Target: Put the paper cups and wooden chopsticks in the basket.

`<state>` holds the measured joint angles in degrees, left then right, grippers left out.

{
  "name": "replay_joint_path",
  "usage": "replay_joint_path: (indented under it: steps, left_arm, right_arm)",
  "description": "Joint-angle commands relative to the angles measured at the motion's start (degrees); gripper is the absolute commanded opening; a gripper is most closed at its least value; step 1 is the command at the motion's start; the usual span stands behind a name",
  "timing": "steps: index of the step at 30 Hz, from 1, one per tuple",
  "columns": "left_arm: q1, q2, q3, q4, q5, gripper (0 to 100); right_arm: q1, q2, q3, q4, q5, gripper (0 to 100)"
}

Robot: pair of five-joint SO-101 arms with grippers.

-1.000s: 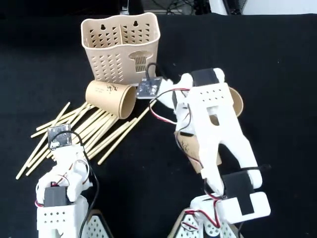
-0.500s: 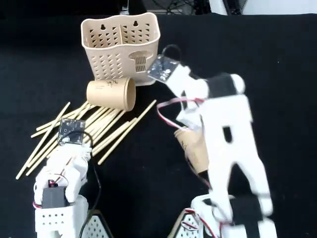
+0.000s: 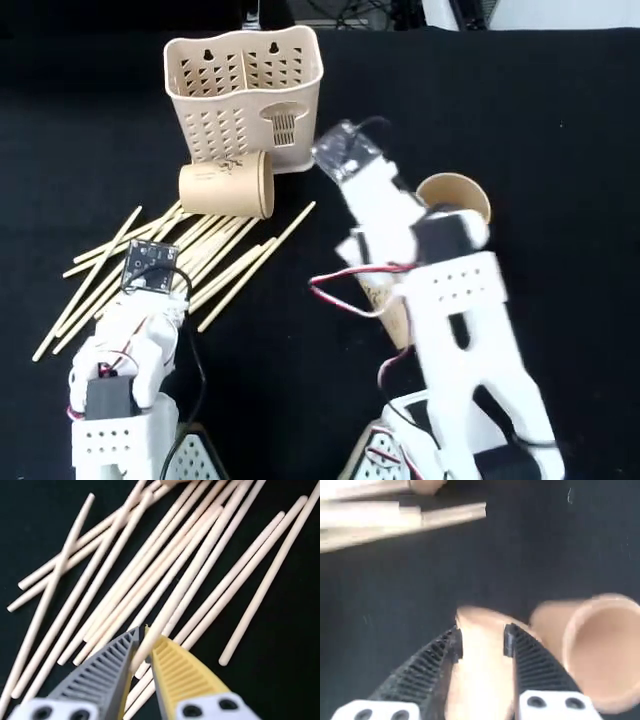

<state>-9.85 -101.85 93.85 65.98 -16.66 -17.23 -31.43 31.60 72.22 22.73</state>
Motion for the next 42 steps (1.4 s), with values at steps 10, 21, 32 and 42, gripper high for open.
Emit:
replay_joint_path:
  steps: [10, 21, 32, 42]
  left_arm:
    - [-14.02, -0.44, 2.77, 0.00, -0.35, 4]
    - [-13.93, -0.44, 3.47, -0.18, -0.35, 4]
    - [-13.93, -0.44, 3.47, -0.18, -0.35, 4]
    - [-13.93, -0.44, 3.47, -0.18, -0.35, 4]
  right_arm:
    - [-15.03, 24.92, -8.84, -24.26, -19.43, 22.5]
    - [-18.20, 33.63, -15.34, -30.07, -24.70, 21.4]
    - [-18.11, 39.52, -15.43, -33.23, -24.44, 19.3]
    - [-18.02, 38.73, -14.46, -33.58, -19.08, 1.2]
